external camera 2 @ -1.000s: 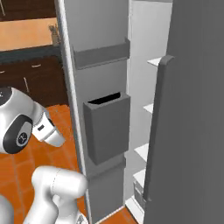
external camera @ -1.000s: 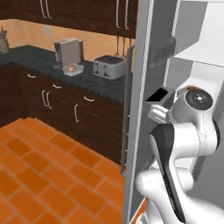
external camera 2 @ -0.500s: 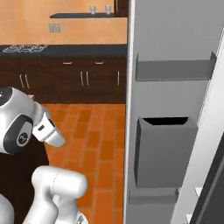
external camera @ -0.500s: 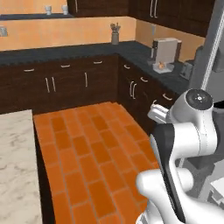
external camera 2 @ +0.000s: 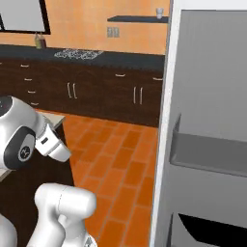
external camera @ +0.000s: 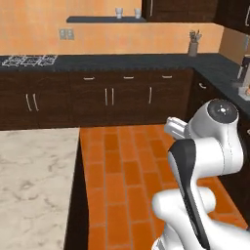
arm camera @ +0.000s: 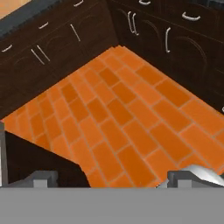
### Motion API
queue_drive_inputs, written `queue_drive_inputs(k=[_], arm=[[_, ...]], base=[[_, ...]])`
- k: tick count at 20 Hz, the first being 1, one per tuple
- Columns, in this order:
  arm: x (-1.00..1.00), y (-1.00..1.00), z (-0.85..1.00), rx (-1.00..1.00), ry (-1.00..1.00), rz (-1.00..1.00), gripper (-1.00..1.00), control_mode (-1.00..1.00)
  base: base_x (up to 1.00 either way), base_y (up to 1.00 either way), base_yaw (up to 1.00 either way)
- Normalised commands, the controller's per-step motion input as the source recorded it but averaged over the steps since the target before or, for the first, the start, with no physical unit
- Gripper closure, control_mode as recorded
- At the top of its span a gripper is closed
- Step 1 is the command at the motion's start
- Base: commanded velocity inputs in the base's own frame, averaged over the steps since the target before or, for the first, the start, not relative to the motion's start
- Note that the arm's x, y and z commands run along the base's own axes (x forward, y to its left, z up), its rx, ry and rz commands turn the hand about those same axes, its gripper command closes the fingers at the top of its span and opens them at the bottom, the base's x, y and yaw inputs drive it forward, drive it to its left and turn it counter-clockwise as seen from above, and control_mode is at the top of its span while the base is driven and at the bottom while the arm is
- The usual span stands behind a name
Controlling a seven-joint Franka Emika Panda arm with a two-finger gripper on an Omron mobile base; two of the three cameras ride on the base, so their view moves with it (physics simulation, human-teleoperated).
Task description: Take the meat container that has the chicken drumstick and place it on the second highest rack of the freezer. Then take the vegetable container that has the onion and sweet potato and place it on the highest rack of the freezer.
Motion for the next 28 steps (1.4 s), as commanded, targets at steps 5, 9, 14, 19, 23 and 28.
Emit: queue_drive_inputs(k=[5,9,14,19,23,28], arm=[[0.00,0.00,0.00,0.00,0.00,0.00,-1.00,1.00],[0.00,0.00,0.00,0.00,0.00,0.00,-1.00,1.00],[0.00,0.00,0.00,0.00,0.00,0.00,-1.00,1.00],[0.00,0.00,0.00,0.00,0.00,0.00,-1.00,1.00],[0.00,0.00,0.00,0.00,0.00,0.00,-1.00,1.00],[0.00,0.00,0.00,0.00,0.00,0.00,-1.00,1.00]], base=[[1.00,0.00,-0.16],[1.00,0.00,-0.35],[1.00,-0.03,-0.47],[0.94,0.00,-0.57],[0.90,0.00,-0.60],[0.76,0.00,-0.65]])
